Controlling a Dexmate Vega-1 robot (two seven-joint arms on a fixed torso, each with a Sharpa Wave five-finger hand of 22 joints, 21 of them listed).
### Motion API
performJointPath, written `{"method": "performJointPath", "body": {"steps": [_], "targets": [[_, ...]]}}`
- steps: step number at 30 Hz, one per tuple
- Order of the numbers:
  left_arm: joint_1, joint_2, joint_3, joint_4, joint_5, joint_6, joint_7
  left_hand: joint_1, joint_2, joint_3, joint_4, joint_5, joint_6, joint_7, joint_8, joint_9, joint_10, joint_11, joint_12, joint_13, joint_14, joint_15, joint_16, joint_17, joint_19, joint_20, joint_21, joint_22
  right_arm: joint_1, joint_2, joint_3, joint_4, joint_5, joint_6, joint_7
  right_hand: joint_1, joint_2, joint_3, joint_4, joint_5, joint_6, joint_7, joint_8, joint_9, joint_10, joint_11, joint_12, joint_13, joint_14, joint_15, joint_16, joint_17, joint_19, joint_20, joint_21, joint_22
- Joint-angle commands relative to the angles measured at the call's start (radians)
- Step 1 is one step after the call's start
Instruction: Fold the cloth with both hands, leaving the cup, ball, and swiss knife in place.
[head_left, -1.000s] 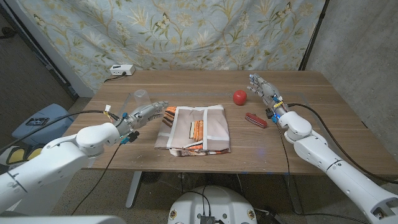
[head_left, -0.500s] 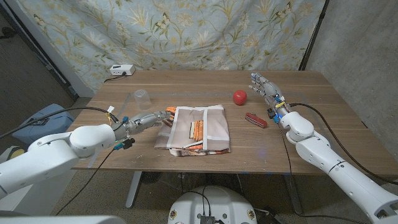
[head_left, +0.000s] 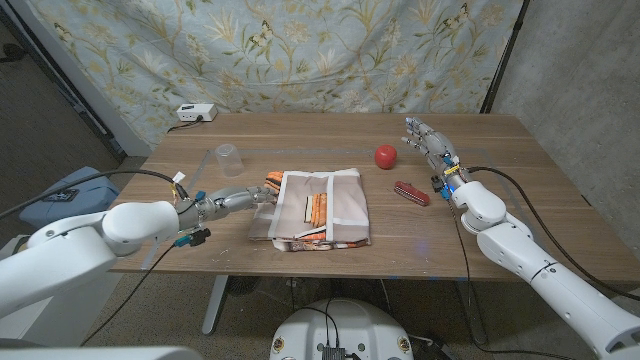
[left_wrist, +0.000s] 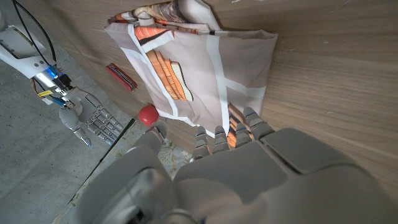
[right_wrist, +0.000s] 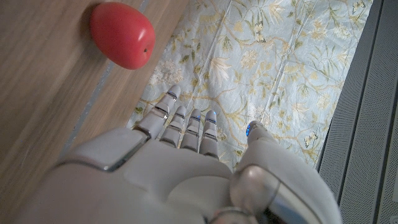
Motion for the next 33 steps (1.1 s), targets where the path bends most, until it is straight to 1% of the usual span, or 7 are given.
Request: {"method": "performJointPath", "body": {"steps": [1, 6, 12, 19, 27, 30, 33], "targets": [[0.112, -0.094, -0.155, -0.088, 0.176, 0.058, -0.144, -0.011, 0.001, 0.002, 0.005, 0.007, 0.009, -0.003, 0.005, 0.003, 0.003, -0.005, 0.006, 0.002, 0.003, -0.002, 0.005, 0.002, 0.002, -0.003, 0.004, 0.001, -0.009, 0.004, 0.001, -0.007, -0.017, 0.006, -0.018, -0.006, 0.002, 0.002, -0.007, 0.001, 0.002, 0.001, 0.001, 0.003, -0.003, 0.002, 0.001, 0.002, -0.006, -0.01, 0.005, -0.001, -0.006, -0.027, -0.001, 0.005], [0.144, -0.137, -0.167, -0.115, 0.303, 0.033, -0.162, -0.018, 0.006, 0.002, 0.014, 0.007, 0.005, -0.004, 0.002, 0.003, 0.001, -0.006, 0.005, 0.002, 0.006, -0.009, 0.007, 0.004, 0.005, -0.008, 0.006, 0.001, -0.017, 0.01, 0.0, -0.004, -0.021, 0.017, -0.024, -0.007, 0.003, 0.002, -0.008, 0.001, 0.003, 0.001, 0.002, 0.003, -0.004, 0.001, 0.001, 0.002, -0.006, -0.01, 0.005, -0.002, -0.007, -0.026, 0.0, 0.005], [0.182, -0.137, -0.154, -0.159, 0.52, 0.037, -0.177, -0.03, 0.009, 0.003, 0.028, 0.006, -0.003, -0.018, -0.001, 0.003, 0.002, -0.017, 0.005, 0.002, 0.013, -0.021, 0.01, 0.007, 0.017, -0.02, 0.011, 0.001, -0.025, 0.014, -0.001, -0.001, -0.023, 0.027, -0.025, -0.008, 0.003, 0.003, -0.009, 0.001, 0.002, 0.001, 0.001, 0.003, -0.003, 0.001, 0.002, 0.002, -0.007, -0.01, 0.005, -0.002, -0.008, -0.025, 0.0, 0.005], [0.195, -0.157, -0.127, -0.185, 0.719, 0.027, -0.195, -0.036, 0.008, 0.003, 0.035, 0.006, -0.008, -0.024, -0.003, 0.003, -0.001, -0.021, 0.004, 0.002, 0.012, -0.03, 0.009, 0.007, 0.021, -0.025, 0.012, 0.001, -0.036, 0.015, 0.003, -0.001, -0.024, 0.037, -0.028, -0.01, 0.004, 0.003, -0.009, 0.001, 0.002, 0.001, 0.001, 0.003, -0.004, -0.001, 0.002, 0.002, -0.008, -0.009, 0.006, -0.002, -0.008, -0.026, 0.0, 0.005], [0.171, -0.16, -0.074, -0.204, 0.851, 0.048, -0.26, -0.058, 0.004, -0.003, 0.055, 0.002, -0.038, -0.041, -0.01, 0.003, -0.007, -0.032, 0.001, 0.002, 0.014, -0.036, 0.01, 0.009, 0.022, -0.031, 0.012, 0.001, -0.043, 0.017, 0.007, -0.001, -0.022, 0.045, -0.031, -0.011, 0.005, 0.004, -0.011, 0.001, 0.001, 0.0, 0.001, 0.003, -0.005, 0.0, 0.002, 0.002, -0.008, -0.009, 0.007, -0.002, -0.009, -0.026, 0.0, 0.005], [0.166, -0.166, -0.067, -0.207, 0.878, 0.046, -0.284, -0.081, 0.006, -0.006, 0.079, 0.0, -0.061, -0.048, -0.01, 0.004, -0.022, -0.039, -0.005, 0.002, 0.007, -0.039, 0.007, 0.01, -0.008, -0.029, 0.001, 0.001, -0.044, 0.016, 0.007, 0.002, -0.025, 0.05, -0.028, -0.012, 0.005, 0.004, -0.011, 0.001, 0.0, 0.0, 0.001, 0.003, -0.005, 0.0, 0.002, 0.002, -0.008, -0.009, 0.007, -0.003, -0.01, -0.026, 0.0, 0.005], [0.158, -0.174, -0.061, -0.208, 0.892, 0.048, -0.31, -0.091, 0.007, -0.006, 0.09, 0.001, -0.074, -0.054, -0.011, 0.004, -0.029, -0.043, -0.007, 0.001, -0.007, -0.039, 0.002, 0.01, -0.023, -0.03, -0.004, 0.0, -0.043, 0.005, 0.005, -0.004, -0.038, 0.047, -0.025, -0.016, 0.004, 0.003, -0.01, 0.001, -0.009, -0.005, -0.003, 0.003, -0.011, -0.005, 0.0, 0.002, -0.016, -0.008, 0.005, -0.002, -0.018, -0.025, -0.003, 0.005]]}}
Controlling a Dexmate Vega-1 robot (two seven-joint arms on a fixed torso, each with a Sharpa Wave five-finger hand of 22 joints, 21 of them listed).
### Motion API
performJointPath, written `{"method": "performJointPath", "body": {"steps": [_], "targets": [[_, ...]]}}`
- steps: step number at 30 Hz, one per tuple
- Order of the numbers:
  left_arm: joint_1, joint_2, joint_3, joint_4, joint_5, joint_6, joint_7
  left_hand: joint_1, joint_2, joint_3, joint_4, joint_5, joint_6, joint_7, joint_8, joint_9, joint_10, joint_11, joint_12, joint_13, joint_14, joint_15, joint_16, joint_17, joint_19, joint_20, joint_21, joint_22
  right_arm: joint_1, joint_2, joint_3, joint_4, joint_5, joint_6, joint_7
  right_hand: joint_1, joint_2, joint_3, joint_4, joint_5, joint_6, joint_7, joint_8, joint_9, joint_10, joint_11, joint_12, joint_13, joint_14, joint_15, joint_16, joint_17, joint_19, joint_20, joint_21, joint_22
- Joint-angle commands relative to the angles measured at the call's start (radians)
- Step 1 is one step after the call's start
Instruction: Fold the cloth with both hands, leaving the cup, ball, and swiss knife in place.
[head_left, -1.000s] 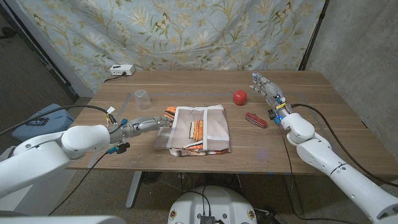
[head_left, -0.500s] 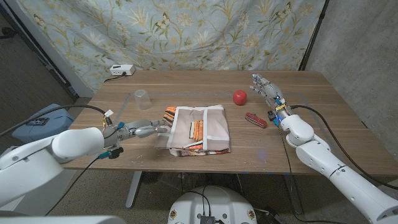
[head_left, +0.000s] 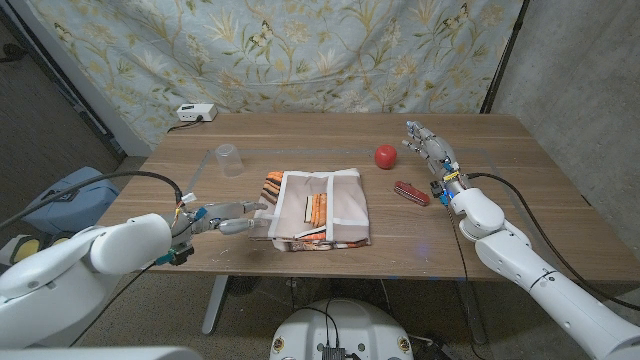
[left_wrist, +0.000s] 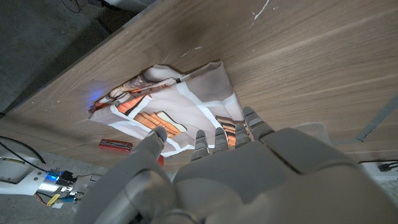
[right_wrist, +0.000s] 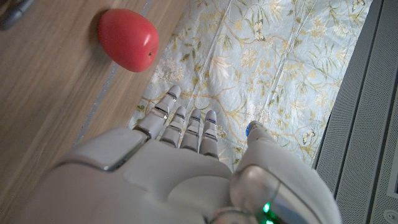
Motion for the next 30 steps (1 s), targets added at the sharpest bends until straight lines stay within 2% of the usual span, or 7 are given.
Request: {"method": "performJointPath", "body": {"steps": [1, 11, 15, 16, 19, 23, 30], "targets": [[-0.016, -0.022, 0.041, -0.026, 0.166, 0.014, -0.093, -0.017, 0.003, 0.003, 0.017, 0.001, -0.02, -0.006, -0.006, 0.004, -0.011, -0.005, -0.003, 0.001, -0.019, -0.001, 0.002, 0.002, -0.025, 0.003, -0.008, 0.003, -0.005, -0.016, 0.0, -0.004, -0.022, 0.009, 0.009, -0.013, -0.002, 0.001, -0.003, 0.001, -0.014, -0.007, -0.004, 0.003, -0.018, -0.006, -0.002, 0.002, -0.018, -0.006, 0.004, 0.003, -0.02, -0.028, -0.005, 0.005], [-0.029, -0.021, 0.062, -0.037, 0.233, 0.032, -0.163, -0.066, 0.008, 0.001, 0.072, -0.001, -0.075, -0.001, -0.006, 0.004, -0.017, -0.003, -0.008, -0.005, -0.069, 0.002, -0.003, 0.004, -0.112, 0.0, -0.023, 0.004, -0.006, -0.041, 0.0, -0.024, -0.045, -0.007, 0.012, -0.024, -0.002, -0.003, -0.004, 0.001, -0.043, -0.011, -0.011, 0.002, -0.047, -0.017, -0.009, 0.001, -0.053, -0.004, -0.003, 0.004, -0.053, -0.031, -0.011, 0.005], [-0.043, -0.017, 0.079, -0.041, 0.25, 0.055, -0.191, -0.11, 0.008, 0.002, 0.106, 0.0, -0.12, 0.006, -0.004, 0.004, -0.037, 0.009, -0.012, -0.007, -0.116, 0.012, -0.005, 0.005, -0.215, 0.008, -0.031, 0.006, -0.008, -0.048, 0.001, -0.031, -0.048, -0.009, 0.014, -0.028, -0.001, -0.004, -0.004, 0.001, -0.048, -0.011, -0.011, 0.002, -0.055, -0.016, -0.009, 0.001, -0.065, -0.004, -0.004, 0.004, -0.067, -0.04, -0.013, 0.005], [-0.045, -0.017, 0.083, -0.041, 0.255, 0.059, -0.193, -0.128, 0.009, 0.002, 0.113, 0.0, -0.136, 0.02, -0.004, 0.004, -0.042, 0.021, -0.013, -0.008, -0.135, 0.016, -0.004, 0.005, -0.252, 0.008, -0.03, 0.006, -0.01, -0.047, 0.003, -0.035, -0.047, -0.013, 0.009, -0.029, 0.0, -0.004, -0.004, 0.001, -0.05, -0.012, -0.011, 0.002, -0.06, -0.017, -0.011, 0.001, -0.066, -0.004, -0.004, 0.004, -0.067, -0.041, -0.012, 0.005], [-0.048, -0.019, 0.088, -0.043, 0.266, 0.064, -0.197, -0.159, 0.01, 0.005, 0.117, 0.0, -0.131, 0.059, 0.005, 0.004, -0.021, 0.034, -0.003, -0.009, -0.15, 0.02, 0.001, 0.005, -0.291, 0.009, -0.021, 0.007, -0.012, -0.051, 0.003, -0.036, -0.048, -0.012, 0.013, -0.029, 0.0, -0.004, -0.004, 0.001, -0.052, -0.012, -0.011, 0.002, -0.06, -0.016, -0.01, 0.001, -0.068, -0.004, -0.003, 0.004, -0.071, -0.041, -0.012, 0.005], [-0.047, -0.016, 0.094, -0.04, 0.284, 0.058, -0.2, -0.178, 0.009, 0.005, 0.119, 0.0, -0.133, 0.051, 0.005, 0.004, -0.048, 0.021, -0.014, -0.009, -0.163, 0.018, 0.001, 0.005, -0.309, 0.005, -0.019, 0.008, -0.016, -0.052, 0.006, -0.039, -0.044, -0.015, 0.01, -0.029, 0.0, -0.004, -0.006, 0.002, -0.053, -0.011, -0.011, 0.002, -0.062, -0.017, -0.009, 0.0, -0.072, -0.003, -0.004, 0.004, -0.073, -0.042, -0.012, 0.005], [-0.066, 0.003, 0.128, -0.042, 0.314, 0.089, -0.227, -0.197, 0.018, 0.014, 0.119, 0.004, -0.139, 0.054, 0.004, 0.004, -0.071, 0.025, -0.018, -0.009, -0.181, 0.021, 0.001, 0.005, -0.345, 0.006, -0.02, 0.008, -0.015, -0.057, 0.006, -0.035, -0.048, -0.007, 0.021, -0.031, 0.001, -0.004, -0.007, 0.002, -0.055, -0.012, -0.009, 0.001, -0.068, -0.019, -0.009, 0.0, -0.078, -0.004, -0.003, 0.004, -0.08, -0.043, -0.012, 0.005]]}}
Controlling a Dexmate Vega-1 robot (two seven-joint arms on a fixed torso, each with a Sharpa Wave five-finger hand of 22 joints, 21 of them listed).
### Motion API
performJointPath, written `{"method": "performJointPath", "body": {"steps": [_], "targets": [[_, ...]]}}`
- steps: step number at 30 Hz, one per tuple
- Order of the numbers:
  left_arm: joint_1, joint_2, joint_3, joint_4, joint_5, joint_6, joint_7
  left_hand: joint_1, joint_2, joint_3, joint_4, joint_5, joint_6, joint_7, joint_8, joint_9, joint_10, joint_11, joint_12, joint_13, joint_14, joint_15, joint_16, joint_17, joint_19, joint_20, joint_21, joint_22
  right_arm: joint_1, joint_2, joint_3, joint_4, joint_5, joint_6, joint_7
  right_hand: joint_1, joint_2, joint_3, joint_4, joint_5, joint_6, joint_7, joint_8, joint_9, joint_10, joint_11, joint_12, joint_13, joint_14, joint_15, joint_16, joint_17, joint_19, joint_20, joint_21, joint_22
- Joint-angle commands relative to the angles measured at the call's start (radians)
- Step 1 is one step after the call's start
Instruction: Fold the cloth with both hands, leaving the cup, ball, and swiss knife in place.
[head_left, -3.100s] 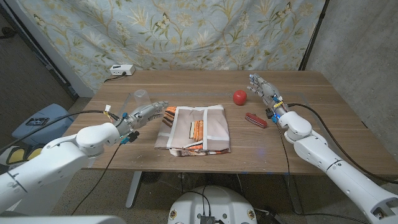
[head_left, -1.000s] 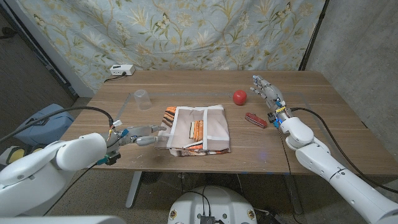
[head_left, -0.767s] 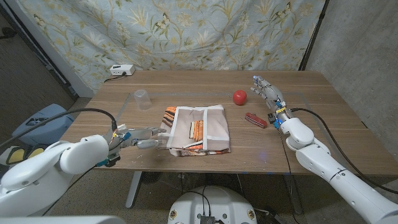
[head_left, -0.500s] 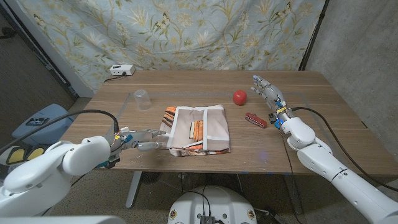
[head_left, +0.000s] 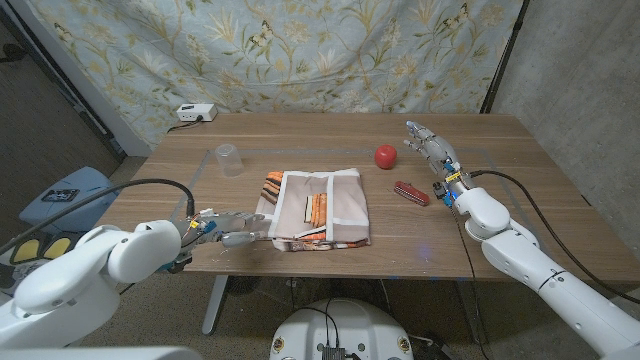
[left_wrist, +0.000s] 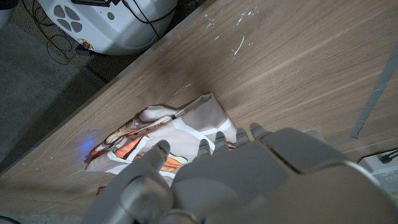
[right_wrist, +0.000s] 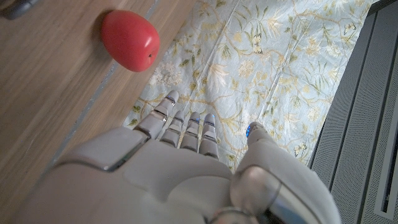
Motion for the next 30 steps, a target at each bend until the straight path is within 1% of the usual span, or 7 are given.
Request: {"method": "performJointPath", "body": {"steps": [1, 5, 8, 9, 16, 25, 30], "targets": [[-0.025, 0.023, 0.044, -0.001, 0.053, 0.035, -0.046, -0.013, 0.006, 0.007, 0.004, 0.005, -0.01, 0.005, 0.002, 0.004, -0.017, 0.001, -0.003, 0.002, -0.107, 0.006, 0.001, 0.005, -0.128, -0.002, 0.001, 0.005, -0.002, -0.014, 0.002, -0.004, -0.006, 0.002, 0.013, -0.007, -0.002, -0.002, -0.005, 0.002, -0.003, 0.001, -0.002, 0.001, -0.004, -0.002, -0.005, 0.0, -0.011, -0.005, -0.004, 0.001, -0.009, -0.043, 0.0, 0.005], [-0.034, 0.029, 0.052, 0.001, 0.046, 0.041, -0.054, -0.019, 0.008, 0.011, 0.005, 0.007, -0.004, 0.006, 0.005, 0.004, -0.004, -0.006, 0.003, 0.002, -0.107, 0.007, 0.004, 0.004, -0.134, -0.003, 0.004, 0.005, 0.004, -0.038, 0.003, -0.023, -0.007, -0.015, 0.034, -0.01, -0.001, -0.002, -0.008, 0.002, -0.013, -0.003, -0.002, 0.001, -0.025, -0.006, -0.008, 0.0, -0.042, 0.001, -0.01, 0.001, -0.037, -0.046, -0.004, 0.005], [-0.046, 0.037, 0.063, 0.001, 0.043, 0.054, -0.061, -0.024, 0.008, 0.015, 0.005, 0.008, 0.005, 0.006, 0.008, 0.004, 0.004, -0.009, 0.007, 0.002, -0.103, 0.005, 0.006, 0.004, -0.135, -0.003, 0.007, 0.005, 0.001, -0.083, 0.005, -0.093, -0.052, -0.091, 0.006, -0.01, -0.003, -0.003, -0.011, 0.002, -0.011, 0.01, 0.0, 0.001, -0.031, -0.002, -0.008, 0.0, -0.045, 0.001, -0.008, 0.0, -0.041, -0.045, -0.002, 0.005], [-0.046, 0.038, 0.064, 0.001, 0.042, 0.055, -0.061, -0.025, 0.008, 0.016, 0.005, 0.009, 0.006, 0.006, 0.008, 0.004, 0.008, -0.009, 0.009, 0.002, -0.102, 0.005, 0.007, 0.004, -0.135, -0.003, 0.008, 0.005, 0.0, -0.084, 0.005, -0.096, -0.053, -0.096, 0.004, -0.009, -0.003, -0.003, -0.012, 0.002, -0.011, 0.011, 0.001, 0.001, -0.031, -0.001, -0.007, 0.0, -0.044, 0.001, -0.008, -0.001, -0.04, -0.045, -0.001, 0.005], [-0.071, 0.066, 0.095, 0.002, 0.038, 0.08, -0.068, -0.032, 0.008, 0.026, 0.003, 0.011, 0.028, 0.003, 0.014, 0.004, 0.026, -0.016, 0.015, 0.003, -0.087, 0.003, 0.013, 0.002, -0.129, -0.005, 0.015, 0.005, 0.015, -0.165, -0.001, -0.205, -0.091, -0.226, 0.027, -0.005, -0.013, -0.005, -0.025, 0.001, -0.028, 0.026, -0.003, 0.001, -0.045, 0.016, -0.006, 0.0, -0.069, 0.011, -0.011, -0.005, -0.06, -0.043, -0.002, 0.005], [-0.107, 0.107, 0.134, 0.012, 0.003, 0.103, -0.059, -0.039, 0.007, 0.034, 0.002, 0.013, 0.042, 0.0, 0.016, 0.004, 0.042, -0.016, 0.02, 0.003, -0.075, 0.001, 0.016, 0.001, -0.125, -0.013, 0.019, 0.005, 0.015, -0.19, -0.006, -0.248, -0.101, -0.273, 0.034, -0.011, -0.018, -0.01, -0.029, 0.001, -0.046, 0.029, -0.005, 0.001, -0.062, 0.028, -0.007, 0.0, -0.089, 0.021, -0.011, -0.006, -0.08, -0.037, -0.001, 0.005], [-0.124, 0.131, 0.152, 0.013, -0.019, 0.12, -0.049, -0.042, 0.006, 0.038, 0.002, 0.013, 0.05, 0.0, 0.017, 0.004, 0.052, -0.018, 0.023, 0.003, -0.067, 0.0, 0.018, 0.001, -0.123, -0.015, 0.022, 0.004, 0.006, -0.216, -0.005, -0.3, -0.123, -0.333, 0.016, -0.005, -0.022, -0.011, -0.047, 0.002, -0.004, 0.049, 0.015, 0.002, -0.002, 0.052, 0.02, 0.003, -0.057, 0.022, 0.007, -0.011, -0.058, -0.032, 0.014, 0.005]]}}
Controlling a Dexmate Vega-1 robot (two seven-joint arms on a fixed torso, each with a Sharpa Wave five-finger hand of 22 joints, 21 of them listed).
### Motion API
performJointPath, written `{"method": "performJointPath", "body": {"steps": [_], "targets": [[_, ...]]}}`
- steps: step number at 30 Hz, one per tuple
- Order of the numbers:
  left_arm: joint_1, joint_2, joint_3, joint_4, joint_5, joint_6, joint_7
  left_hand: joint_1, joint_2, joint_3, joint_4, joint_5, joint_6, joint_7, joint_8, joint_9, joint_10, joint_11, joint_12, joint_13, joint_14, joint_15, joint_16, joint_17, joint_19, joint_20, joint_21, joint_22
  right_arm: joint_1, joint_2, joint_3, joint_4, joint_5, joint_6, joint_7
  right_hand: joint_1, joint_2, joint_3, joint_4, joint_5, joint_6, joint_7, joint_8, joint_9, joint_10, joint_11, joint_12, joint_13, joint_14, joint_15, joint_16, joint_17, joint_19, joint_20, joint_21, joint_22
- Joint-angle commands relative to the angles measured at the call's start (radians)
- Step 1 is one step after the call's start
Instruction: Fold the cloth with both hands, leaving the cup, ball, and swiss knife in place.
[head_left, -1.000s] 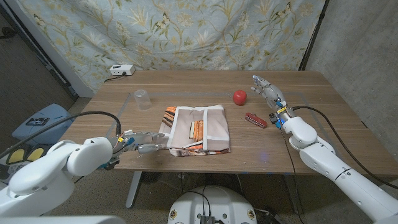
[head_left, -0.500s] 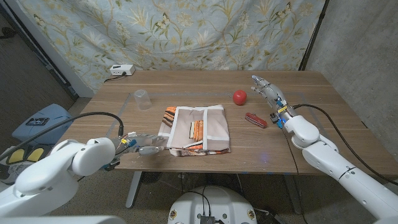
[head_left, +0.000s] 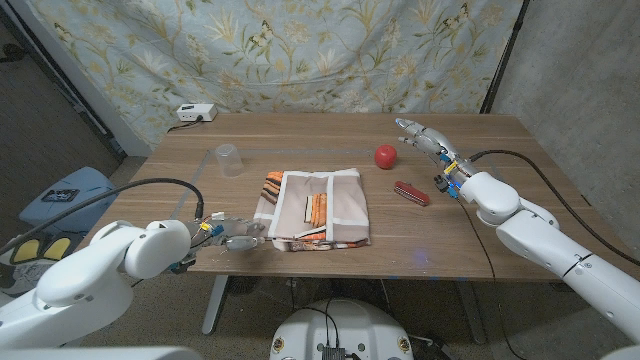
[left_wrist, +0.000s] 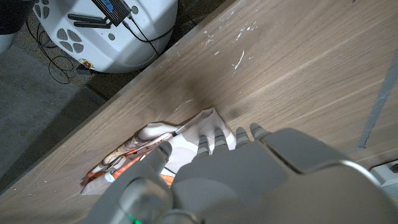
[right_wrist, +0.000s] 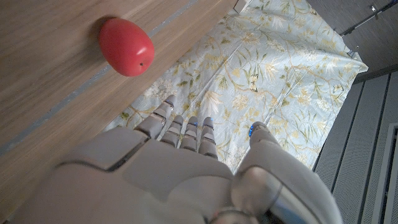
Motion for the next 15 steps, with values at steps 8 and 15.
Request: {"method": "performJointPath", "body": {"steps": [8, 15], "targets": [[-0.068, 0.091, 0.076, 0.005, -0.076, 0.068, 0.032, -0.016, 0.0, 0.013, -0.001, 0.007, 0.018, 0.001, 0.007, 0.004, 0.016, -0.005, 0.012, 0.003, -0.06, -0.001, 0.007, 0.001, -0.116, -0.011, 0.009, 0.004, -0.004, -0.102, -0.012, -0.189, -0.075, -0.235, -0.027, 0.019, -0.02, 0.004, -0.045, 0.001, 0.098, 0.034, 0.035, 0.004, 0.111, 0.047, 0.041, 0.008, 0.067, 0.012, 0.028, -0.007, 0.039, -0.027, 0.019, 0.005], [-0.081, 0.128, 0.097, -0.006, -0.109, 0.103, 0.057, -0.019, 0.0, 0.018, -0.001, 0.008, 0.022, -0.001, 0.006, 0.004, 0.022, -0.003, 0.013, 0.003, -0.054, 0.0, 0.007, 0.0, -0.112, -0.014, 0.011, 0.004, 0.017, -0.128, -0.038, -0.253, -0.118, -0.354, -0.032, 0.048, -0.03, 0.008, -0.093, 0.0, 0.213, 0.032, 0.06, 0.007, 0.265, 0.056, 0.085, 0.016, 0.177, 0.021, 0.054, -0.01, 0.053, 0.005, 0.02, 0.007]]}}
